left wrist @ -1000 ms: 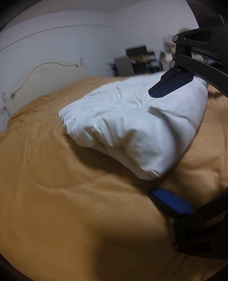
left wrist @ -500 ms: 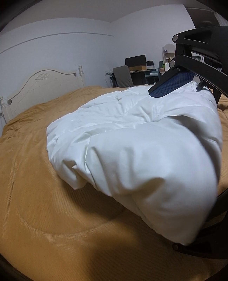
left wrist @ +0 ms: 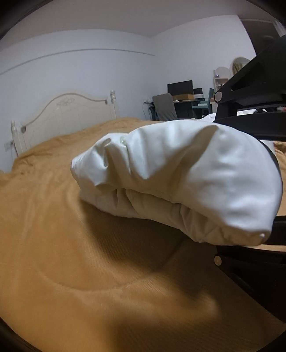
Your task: Fold large clothes
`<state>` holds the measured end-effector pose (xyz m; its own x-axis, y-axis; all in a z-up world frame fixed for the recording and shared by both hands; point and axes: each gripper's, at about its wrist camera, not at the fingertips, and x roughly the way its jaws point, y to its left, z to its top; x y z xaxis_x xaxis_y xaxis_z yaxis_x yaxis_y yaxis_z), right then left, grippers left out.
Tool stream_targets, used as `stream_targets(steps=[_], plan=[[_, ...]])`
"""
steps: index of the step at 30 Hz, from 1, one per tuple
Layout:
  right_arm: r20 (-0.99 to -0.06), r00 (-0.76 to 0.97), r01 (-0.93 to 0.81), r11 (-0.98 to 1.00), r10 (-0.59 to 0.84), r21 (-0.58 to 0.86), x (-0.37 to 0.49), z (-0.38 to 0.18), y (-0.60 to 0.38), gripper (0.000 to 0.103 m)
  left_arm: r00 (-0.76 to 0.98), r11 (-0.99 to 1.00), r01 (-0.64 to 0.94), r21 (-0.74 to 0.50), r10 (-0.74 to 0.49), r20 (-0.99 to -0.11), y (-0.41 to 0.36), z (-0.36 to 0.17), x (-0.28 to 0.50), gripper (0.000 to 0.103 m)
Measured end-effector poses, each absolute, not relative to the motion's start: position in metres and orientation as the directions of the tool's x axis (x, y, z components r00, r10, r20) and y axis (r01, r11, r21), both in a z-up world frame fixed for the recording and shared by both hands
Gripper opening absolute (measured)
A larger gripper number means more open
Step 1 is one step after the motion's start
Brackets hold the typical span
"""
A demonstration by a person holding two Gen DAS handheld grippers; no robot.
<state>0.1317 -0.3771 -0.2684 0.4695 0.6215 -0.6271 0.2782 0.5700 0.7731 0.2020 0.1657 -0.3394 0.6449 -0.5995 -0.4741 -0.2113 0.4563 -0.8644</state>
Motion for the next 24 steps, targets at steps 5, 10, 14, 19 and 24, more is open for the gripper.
stream_targets(steps=[5,10,14,19,24], plan=[[-0.636,0.405,0.259,0.584,0.657,0.769,0.096,-0.272,-0.362,0.049,0.603,0.592,-0.179,-0.786,-0.565,-0.563,0.167,-0.331,0.157,0.029],[-0.643,0.323,0.374,0.530,0.695,0.761,0.093,-0.320,-0.362,0.077,0.586,0.515,-0.251,-0.819,-0.593,-0.552,0.170,-0.361,0.156,0.033],[-0.736,0.313,0.362,0.640,0.601,0.677,0.071,-0.279,-0.378,0.079,0.573,0.578,-0.223,-0.785,-0.574,-0.585,0.173,-0.356,0.157,0.033],[-0.908,0.379,0.190,0.945,0.179,0.266,0.048,-0.185,-0.320,0.060,0.547,0.665,-0.215,-0.715,-0.525,-0.652,0.158,-0.344,0.174,0.033],[-0.875,0.413,-0.101,0.968,0.250,0.229,0.082,-0.159,-0.185,0.046,0.520,0.774,-0.194,-0.603,-0.440,-0.732,0.131,-0.325,0.191,0.033]])
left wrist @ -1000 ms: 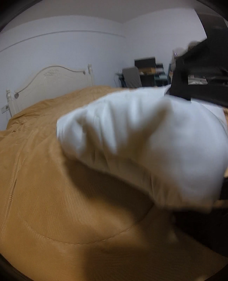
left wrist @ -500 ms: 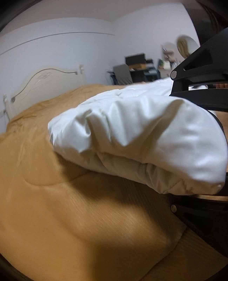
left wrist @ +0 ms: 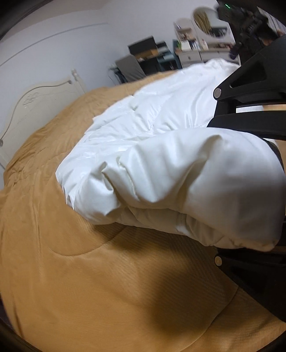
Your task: Fold large clothes
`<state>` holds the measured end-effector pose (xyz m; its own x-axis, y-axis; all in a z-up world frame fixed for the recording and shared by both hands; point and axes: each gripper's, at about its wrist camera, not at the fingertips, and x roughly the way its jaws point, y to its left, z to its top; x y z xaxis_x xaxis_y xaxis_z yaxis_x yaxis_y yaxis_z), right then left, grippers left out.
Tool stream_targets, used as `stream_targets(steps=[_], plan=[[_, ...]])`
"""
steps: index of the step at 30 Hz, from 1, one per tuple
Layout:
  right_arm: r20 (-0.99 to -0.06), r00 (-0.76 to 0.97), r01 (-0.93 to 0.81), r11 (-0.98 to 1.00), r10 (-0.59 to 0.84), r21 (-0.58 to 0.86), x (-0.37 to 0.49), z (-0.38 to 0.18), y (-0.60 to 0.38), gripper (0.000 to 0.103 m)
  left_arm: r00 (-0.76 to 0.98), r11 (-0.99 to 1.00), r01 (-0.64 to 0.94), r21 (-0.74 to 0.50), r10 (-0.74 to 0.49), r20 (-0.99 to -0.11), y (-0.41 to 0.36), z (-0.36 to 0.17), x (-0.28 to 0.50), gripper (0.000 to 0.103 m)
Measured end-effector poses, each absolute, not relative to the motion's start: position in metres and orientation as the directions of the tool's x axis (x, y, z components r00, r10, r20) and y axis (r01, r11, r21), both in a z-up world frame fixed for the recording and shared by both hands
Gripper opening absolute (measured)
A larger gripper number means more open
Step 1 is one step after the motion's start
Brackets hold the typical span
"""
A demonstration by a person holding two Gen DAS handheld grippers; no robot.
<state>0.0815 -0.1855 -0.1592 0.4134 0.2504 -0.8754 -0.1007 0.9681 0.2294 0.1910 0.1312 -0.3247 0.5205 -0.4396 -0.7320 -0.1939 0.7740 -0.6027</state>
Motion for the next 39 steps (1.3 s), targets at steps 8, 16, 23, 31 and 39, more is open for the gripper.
stream_targets(steps=[8,16,23,31,39], plan=[[-0.938,0.274,-0.186,0.969,0.211,0.164,0.135,-0.235,-0.120,0.033,0.481,0.877,-0.156,-0.455,-0.335,-0.810,0.087,-0.304,0.209,0.035],[-0.948,0.278,-0.118,0.985,0.152,0.123,0.236,-0.250,-0.092,0.011,0.466,0.880,-0.152,-0.451,-0.338,-0.818,0.080,-0.305,0.215,0.036],[-0.955,0.272,-0.016,0.992,0.121,0.121,0.328,-0.267,-0.090,0.000,0.466,0.888,-0.138,-0.439,-0.333,-0.820,0.105,-0.308,0.201,0.036],[-0.954,0.260,0.059,0.984,0.146,0.166,0.351,-0.267,-0.091,0.000,0.459,0.885,-0.148,-0.441,-0.333,-0.824,0.105,-0.309,0.198,0.036],[-0.968,0.171,-0.111,0.980,0.182,0.164,0.212,-0.229,-0.091,0.000,0.460,0.873,-0.160,-0.461,-0.348,-0.817,0.109,-0.310,0.196,0.036]])
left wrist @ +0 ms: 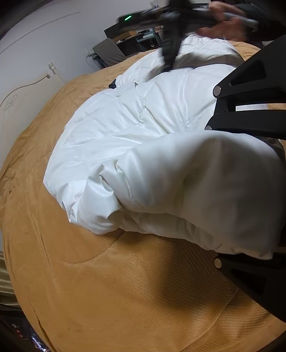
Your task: Fold large clothes
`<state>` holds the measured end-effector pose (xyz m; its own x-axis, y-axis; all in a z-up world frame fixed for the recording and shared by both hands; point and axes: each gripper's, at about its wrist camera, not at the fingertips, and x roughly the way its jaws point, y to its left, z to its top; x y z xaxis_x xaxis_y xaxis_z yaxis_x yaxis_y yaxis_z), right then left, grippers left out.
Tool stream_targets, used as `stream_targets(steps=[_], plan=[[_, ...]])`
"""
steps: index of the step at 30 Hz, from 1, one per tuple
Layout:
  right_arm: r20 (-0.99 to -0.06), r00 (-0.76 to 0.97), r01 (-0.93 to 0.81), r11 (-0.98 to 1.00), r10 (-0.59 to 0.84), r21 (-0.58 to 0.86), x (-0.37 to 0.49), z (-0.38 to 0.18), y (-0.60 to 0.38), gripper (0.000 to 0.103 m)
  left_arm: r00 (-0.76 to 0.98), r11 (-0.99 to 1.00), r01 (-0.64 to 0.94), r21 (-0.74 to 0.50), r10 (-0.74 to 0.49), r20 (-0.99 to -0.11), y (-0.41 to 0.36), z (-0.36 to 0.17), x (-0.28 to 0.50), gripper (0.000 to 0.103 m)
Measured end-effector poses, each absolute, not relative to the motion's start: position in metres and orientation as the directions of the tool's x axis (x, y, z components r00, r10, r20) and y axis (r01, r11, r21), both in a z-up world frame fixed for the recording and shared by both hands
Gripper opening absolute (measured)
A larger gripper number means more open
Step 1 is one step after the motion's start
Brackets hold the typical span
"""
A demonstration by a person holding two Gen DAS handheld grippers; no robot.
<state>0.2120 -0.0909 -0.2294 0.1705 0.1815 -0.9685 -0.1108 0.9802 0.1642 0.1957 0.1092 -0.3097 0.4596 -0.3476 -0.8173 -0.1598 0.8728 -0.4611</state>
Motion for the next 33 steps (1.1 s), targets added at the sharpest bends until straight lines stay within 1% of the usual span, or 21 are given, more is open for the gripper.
stream_targets(steps=[1,7,9,12,14,16,18,20,21,26,28,30,33], plan=[[-0.970,0.168,-0.132,0.979,0.176,0.155,0.190,-0.224,-0.090,0.000,0.460,0.871,-0.161,-0.464,-0.350,-0.816,0.110,-0.310,0.196,0.036],[-0.962,0.037,-0.133,0.955,0.270,0.263,0.098,-0.223,-0.103,0.000,0.456,0.862,-0.170,-0.478,-0.361,-0.813,0.112,-0.316,0.201,0.036],[-0.969,0.035,-0.152,0.960,0.244,0.236,0.078,-0.232,-0.101,0.000,0.452,0.843,-0.178,-0.508,-0.388,-0.803,0.116,-0.315,0.201,0.036],[-0.976,0.036,-0.170,0.964,0.215,0.206,0.088,-0.260,-0.104,0.000,0.466,0.783,-0.187,-0.593,-0.461,-0.755,0.127,-0.312,0.199,0.036],[-0.973,0.021,-0.149,0.963,0.229,0.224,0.093,-0.270,-0.109,0.000,0.478,0.792,-0.160,-0.589,-0.460,-0.748,0.126,-0.305,0.197,0.036],[-0.968,-0.001,-0.126,0.960,0.252,0.250,0.094,-0.273,-0.116,0.000,0.492,0.794,-0.143,-0.590,-0.461,-0.739,0.125,-0.299,0.197,0.034],[-0.957,-0.032,-0.080,0.954,0.288,0.290,0.099,-0.268,-0.127,0.000,0.508,0.815,-0.121,-0.567,-0.440,-0.741,0.124,-0.292,0.198,0.033],[-0.942,-0.028,-0.039,0.941,0.335,0.335,0.121,-0.256,-0.142,0.000,0.504,0.819,-0.131,-0.559,-0.430,-0.749,0.125,-0.292,0.200,0.033],[-0.942,-0.003,-0.058,0.941,0.335,0.334,0.133,-0.249,-0.143,0.000,0.502,0.818,-0.137,-0.559,-0.429,-0.751,0.126,-0.292,0.200,0.033],[-0.959,0.129,-0.075,0.967,0.253,0.245,0.215,-0.234,-0.140,0.000,0.496,0.822,-0.131,-0.554,-0.429,-0.755,0.131,-0.293,0.198,0.033],[-0.969,0.169,-0.081,0.983,0.178,0.167,0.255,-0.238,-0.134,0.000,0.501,0.824,-0.122,-0.554,-0.431,-0.751,0.132,-0.292,0.197,0.033],[-0.974,0.185,-0.046,0.991,0.131,0.124,0.293,-0.251,-0.134,0.000,0.508,0.827,-0.105,-0.552,-0.433,-0.745,0.128,-0.290,0.195,0.033],[-0.970,0.209,0.018,0.991,0.125,0.132,0.337,-0.268,-0.144,0.000,0.522,0.836,-0.071,-0.545,-0.434,-0.734,0.123,-0.285,0.193,0.033]])
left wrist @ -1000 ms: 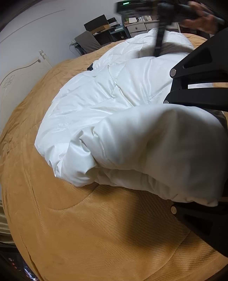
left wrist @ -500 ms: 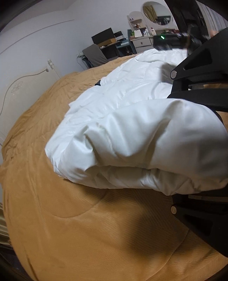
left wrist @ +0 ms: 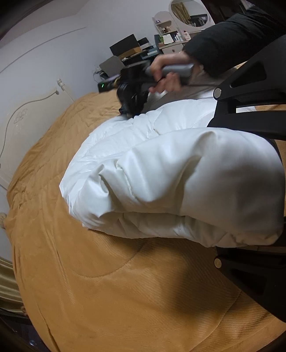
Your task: Fold large clothes
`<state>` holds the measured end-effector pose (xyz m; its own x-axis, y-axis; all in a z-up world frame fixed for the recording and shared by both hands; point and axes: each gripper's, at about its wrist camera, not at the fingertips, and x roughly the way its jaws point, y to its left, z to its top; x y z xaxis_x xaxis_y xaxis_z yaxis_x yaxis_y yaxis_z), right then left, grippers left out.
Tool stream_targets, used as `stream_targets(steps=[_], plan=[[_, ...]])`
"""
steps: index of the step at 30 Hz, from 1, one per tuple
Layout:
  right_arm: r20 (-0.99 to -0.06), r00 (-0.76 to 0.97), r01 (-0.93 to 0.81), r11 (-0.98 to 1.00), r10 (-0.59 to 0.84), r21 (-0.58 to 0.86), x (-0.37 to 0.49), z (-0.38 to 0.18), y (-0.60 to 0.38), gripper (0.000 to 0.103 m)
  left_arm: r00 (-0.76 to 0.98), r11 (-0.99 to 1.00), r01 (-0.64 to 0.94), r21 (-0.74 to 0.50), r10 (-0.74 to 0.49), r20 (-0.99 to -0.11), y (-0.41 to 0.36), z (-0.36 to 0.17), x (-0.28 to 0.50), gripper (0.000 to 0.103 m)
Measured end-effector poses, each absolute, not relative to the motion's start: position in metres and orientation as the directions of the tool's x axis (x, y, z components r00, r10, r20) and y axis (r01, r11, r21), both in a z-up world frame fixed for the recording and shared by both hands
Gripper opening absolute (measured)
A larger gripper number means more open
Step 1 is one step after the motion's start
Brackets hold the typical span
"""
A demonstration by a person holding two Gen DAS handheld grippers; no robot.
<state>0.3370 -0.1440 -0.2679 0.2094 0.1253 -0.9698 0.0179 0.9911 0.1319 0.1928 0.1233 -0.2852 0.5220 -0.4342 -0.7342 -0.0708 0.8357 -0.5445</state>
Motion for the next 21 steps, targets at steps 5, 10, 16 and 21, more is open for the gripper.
stream_targets(steps=[5,10,16,21], plan=[[-0.968,0.193,0.063,0.983,0.159,0.174,0.365,-0.276,-0.145,0.001,0.536,0.841,-0.041,-0.539,-0.437,-0.723,0.122,-0.277,0.191,0.033],[-0.945,0.216,-0.064,0.969,0.246,0.237,0.259,-0.212,-0.158,0.003,0.536,0.832,-0.042,-0.553,-0.449,-0.715,0.129,-0.276,0.187,0.033],[-0.945,-0.023,-0.087,0.941,0.325,0.326,0.144,-0.248,-0.194,0.002,0.552,0.810,-0.006,-0.587,-0.486,-0.677,0.128,-0.259,0.184,0.033],[-0.910,-0.017,-0.006,0.910,0.415,0.415,0.153,-0.285,-0.214,0.000,0.596,0.859,0.171,-0.482,-0.480,-0.644,0.083,-0.218,0.175,0.033]])
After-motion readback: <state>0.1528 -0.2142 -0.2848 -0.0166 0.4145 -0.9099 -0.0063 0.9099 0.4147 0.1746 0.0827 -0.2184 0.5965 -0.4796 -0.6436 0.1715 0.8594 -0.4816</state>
